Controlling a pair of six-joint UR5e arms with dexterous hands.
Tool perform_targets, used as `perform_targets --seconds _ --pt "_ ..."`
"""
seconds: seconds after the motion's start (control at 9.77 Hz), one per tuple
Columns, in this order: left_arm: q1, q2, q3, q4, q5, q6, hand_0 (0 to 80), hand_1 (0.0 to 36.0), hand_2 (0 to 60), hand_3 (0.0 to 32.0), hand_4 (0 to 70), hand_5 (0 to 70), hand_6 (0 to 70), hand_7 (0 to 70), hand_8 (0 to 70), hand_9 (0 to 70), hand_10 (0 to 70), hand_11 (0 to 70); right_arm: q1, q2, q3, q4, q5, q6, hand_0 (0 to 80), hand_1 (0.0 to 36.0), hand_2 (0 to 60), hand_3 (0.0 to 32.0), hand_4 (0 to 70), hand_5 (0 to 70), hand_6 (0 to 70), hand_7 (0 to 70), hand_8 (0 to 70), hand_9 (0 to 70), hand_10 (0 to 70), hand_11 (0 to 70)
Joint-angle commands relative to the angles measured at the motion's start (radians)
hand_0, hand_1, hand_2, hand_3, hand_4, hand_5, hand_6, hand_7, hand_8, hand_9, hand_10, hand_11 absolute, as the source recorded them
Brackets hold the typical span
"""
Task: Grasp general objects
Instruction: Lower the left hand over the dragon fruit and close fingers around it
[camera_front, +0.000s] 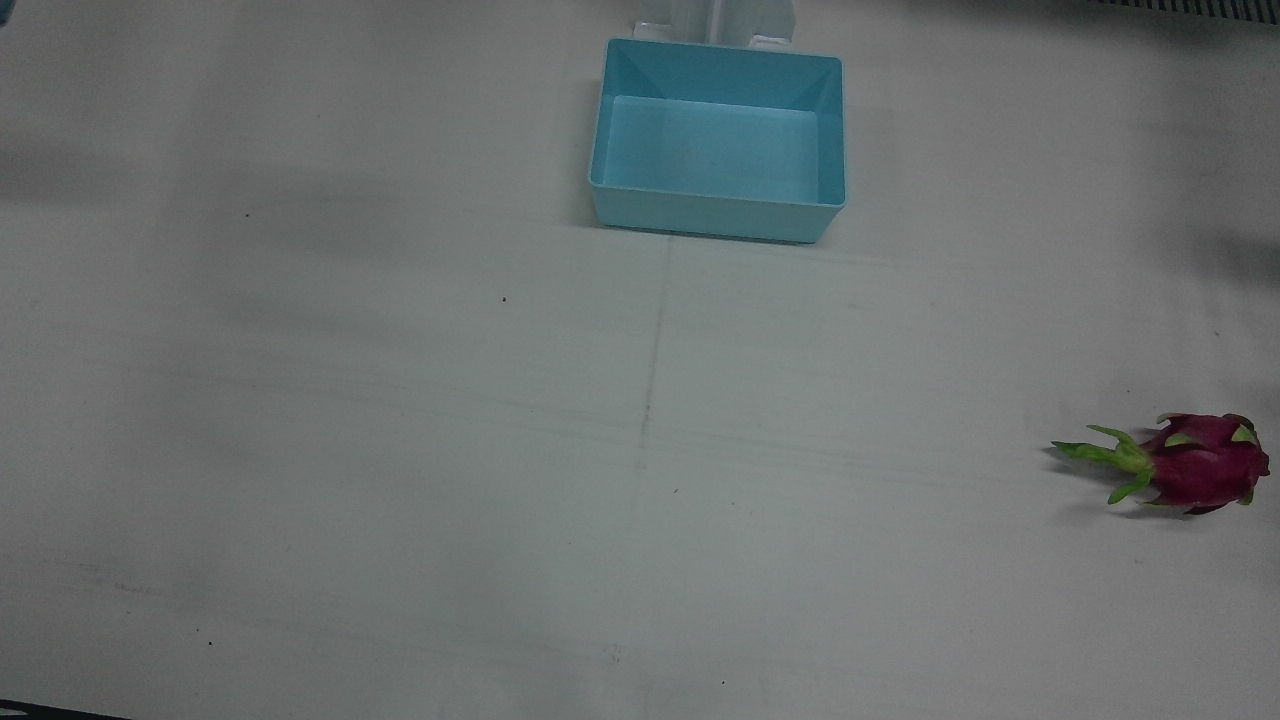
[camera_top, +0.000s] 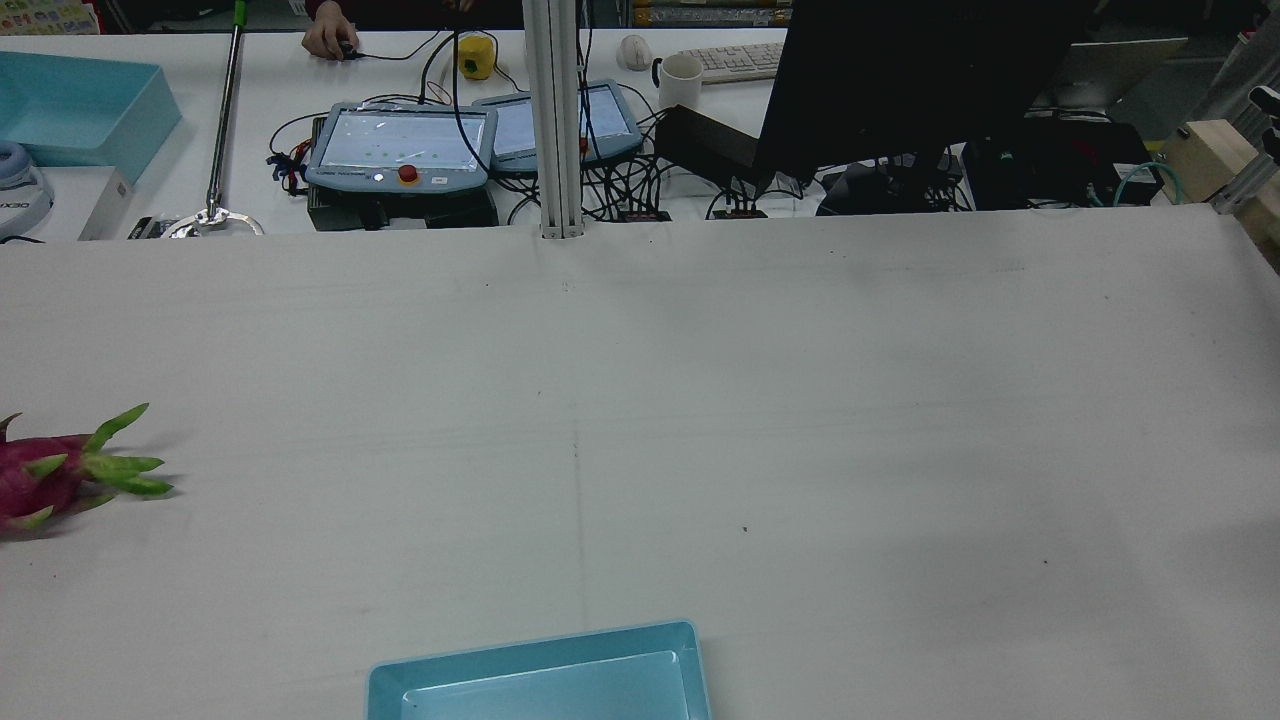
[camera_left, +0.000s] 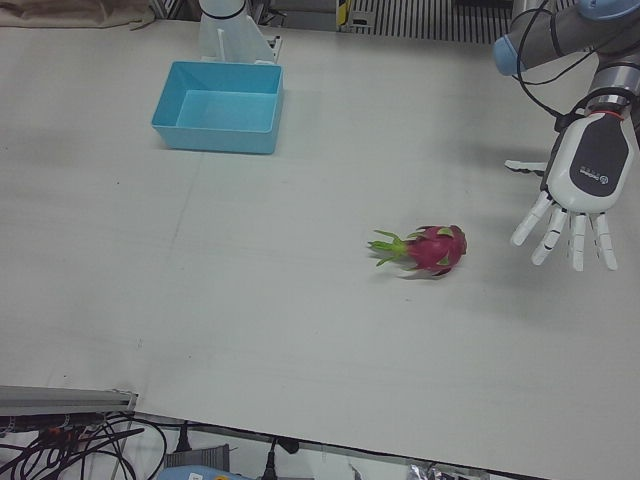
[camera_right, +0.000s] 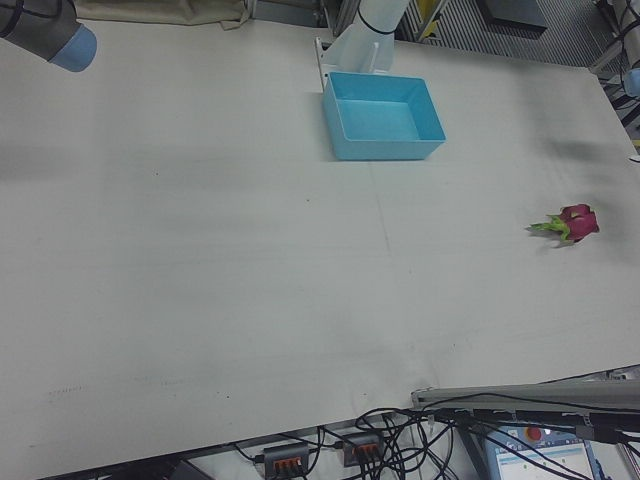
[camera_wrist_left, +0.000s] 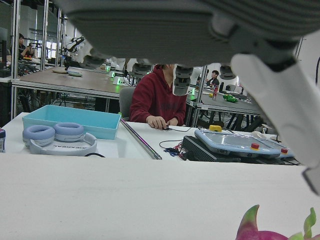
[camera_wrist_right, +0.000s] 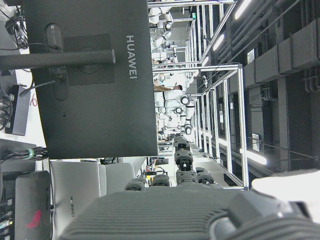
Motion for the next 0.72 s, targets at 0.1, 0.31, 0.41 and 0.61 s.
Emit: perform_targets --seconds 0.1,0.31,0.41,0.61 --pt "0.291 -0.017 0.009 0.022 -0.217 -0.004 63.5 15.5 0.0 32.0 0.0 9.7 0.0 22.7 3.4 3.1 0.0 0.0 0.0 0.0 0.001 0.0 0.0 0.0 0.0 0.0 0.0 0.0 0.0 0.0 0.0 0.0 0.0 0.0 0.0 0.0" --pt "0.356 -0.037 0.009 0.036 -0.307 -0.005 63.2 16.1 0.0 32.0 0.0 8.7 0.0 21.1 2.7 2.8 0.0 0.0 0.0 0.0 0.001 0.0 0.0 0.0 0.0 0.0 0.0 0.0 0.0 0.0 0.0 0.0 0.0 0.0 0.0 0.0" --pt "0.358 -0.04 0.009 0.045 -0.322 -0.007 63.4 16.3 0.0 32.0 0.0 9.8 0.0 21.8 2.7 2.9 0.0 0.0 0.0 0.0 0.001 0.0 0.0 0.0 0.0 0.0 0.0 0.0 0.0 0.0 0.0 0.0 0.0 0.0 0.0 0.0" --pt "0.368 -0.058 0.01 0.077 -0.359 -0.008 63.4 16.2 0.0 32.0 0.0 9.6 0.0 23.8 2.4 3.3 0.0 0.0 0.0 0.0 0.001 0.0 0.0 0.0 0.0 0.0 0.0 0.0 0.0 0.0 0.0 0.0 0.0 0.0 0.0 0.0"
